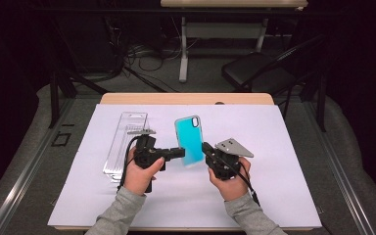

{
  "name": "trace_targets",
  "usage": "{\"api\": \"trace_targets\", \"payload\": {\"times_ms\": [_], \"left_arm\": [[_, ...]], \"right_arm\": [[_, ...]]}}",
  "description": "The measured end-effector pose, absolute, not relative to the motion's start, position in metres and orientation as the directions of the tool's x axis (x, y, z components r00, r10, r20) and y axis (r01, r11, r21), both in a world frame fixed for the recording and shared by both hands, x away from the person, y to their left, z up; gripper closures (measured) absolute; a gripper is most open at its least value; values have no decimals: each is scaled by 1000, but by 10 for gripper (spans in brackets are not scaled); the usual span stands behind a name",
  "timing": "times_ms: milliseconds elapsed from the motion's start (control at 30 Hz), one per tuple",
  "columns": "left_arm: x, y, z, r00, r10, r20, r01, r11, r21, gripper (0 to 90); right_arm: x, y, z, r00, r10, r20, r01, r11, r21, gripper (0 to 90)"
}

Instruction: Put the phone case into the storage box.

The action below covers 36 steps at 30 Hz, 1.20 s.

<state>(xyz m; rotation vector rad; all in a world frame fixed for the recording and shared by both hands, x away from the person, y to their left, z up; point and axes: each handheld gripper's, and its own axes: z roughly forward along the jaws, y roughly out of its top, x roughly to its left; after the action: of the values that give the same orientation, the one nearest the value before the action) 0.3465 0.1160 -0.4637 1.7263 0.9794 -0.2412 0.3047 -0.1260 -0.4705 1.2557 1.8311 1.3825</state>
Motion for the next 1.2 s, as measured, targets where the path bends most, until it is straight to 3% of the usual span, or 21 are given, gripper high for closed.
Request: {"api": "trace_targets", "payload": {"times_ms": [767,1200], "left_arm": [[347,121,-464,656,490,-575,690,-81,719,819],[349,132,-463,653,499,-569,680,-57,731,819]], "right_arm": [[305,-126,-470,-455,880,135,360,43,932,845],[305,-126,-464,-519,847,117,349,84,933,664]]}}
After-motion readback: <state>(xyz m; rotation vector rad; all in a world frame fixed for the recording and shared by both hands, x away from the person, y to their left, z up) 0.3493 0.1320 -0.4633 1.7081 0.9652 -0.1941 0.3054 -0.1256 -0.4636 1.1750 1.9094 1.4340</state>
